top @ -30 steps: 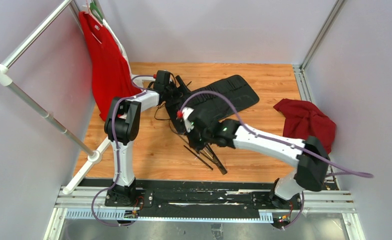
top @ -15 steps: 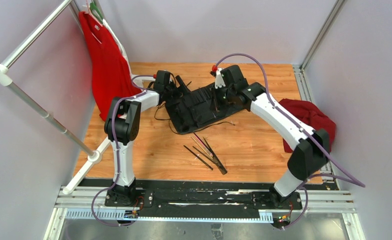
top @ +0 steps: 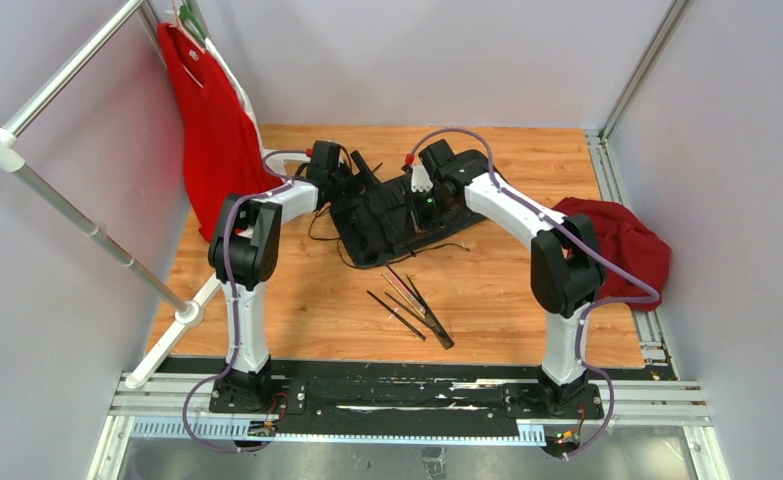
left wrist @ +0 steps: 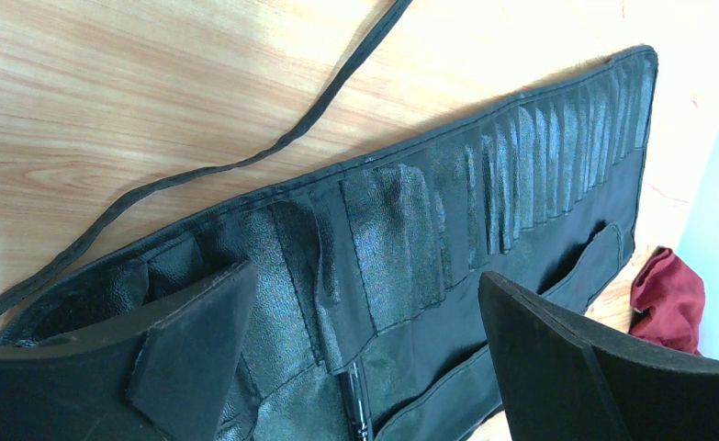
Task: Organize the makeup
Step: Place the makeup brush in the cosmetics bag.
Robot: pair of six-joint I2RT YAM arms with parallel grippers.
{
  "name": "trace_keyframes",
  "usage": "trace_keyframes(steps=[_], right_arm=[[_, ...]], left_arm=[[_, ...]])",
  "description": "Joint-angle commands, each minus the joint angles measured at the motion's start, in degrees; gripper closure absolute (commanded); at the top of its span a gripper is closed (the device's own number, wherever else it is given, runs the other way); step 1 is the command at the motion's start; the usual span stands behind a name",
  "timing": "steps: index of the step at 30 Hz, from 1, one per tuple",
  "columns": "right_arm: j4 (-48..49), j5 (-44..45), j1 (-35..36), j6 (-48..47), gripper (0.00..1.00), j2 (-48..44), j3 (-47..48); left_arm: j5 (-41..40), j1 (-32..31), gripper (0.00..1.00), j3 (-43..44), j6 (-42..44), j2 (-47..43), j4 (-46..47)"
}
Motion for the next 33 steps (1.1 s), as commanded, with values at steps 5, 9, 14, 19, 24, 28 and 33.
trace_keyframes(steps=[5, 9, 14, 19, 24, 28, 33], right_arm=[[-1.5, -1.5, -1.5, 0.6, 0.99, 3.9, 2.4], [-1.5, -1.0, -2.1, 0.6, 0.99, 5.8, 3.3], [-1.4, -0.2, -2.8, 0.6, 0.99, 8.4, 4.9], [-0.5, 0.3, -3.6, 0.9, 0.99, 9.8, 5.5], [0.0, 0.9, -4.2, 1.1, 0.99, 10.7, 6.0], [0.7, 1.0, -4.8, 1.3, 0.99, 11.3, 6.0], [1.1, 0.7, -5.2, 1.3, 0.99, 12.1, 6.4]], left_arm=[[-0.7, 0.0, 0.02, -1.6, 1.0, 1.8, -5.9], [-0.7, 0.0, 0.02, -1.8, 1.1, 1.7, -5.7], [-0.5, 0.0, 0.02, -2.0, 0.9, 1.8, -5.4], [-0.5, 0.1, 0.02, -2.2, 0.9, 1.7, -5.4], [-0.4, 0.1, 0.02, -2.3, 0.8, 1.7, -5.4], [-0.5, 0.0, 0.02, -2.3, 0.9, 1.7, -5.4], [-0.6, 0.0, 0.02, -2.2, 0.9, 1.7, -5.5]])
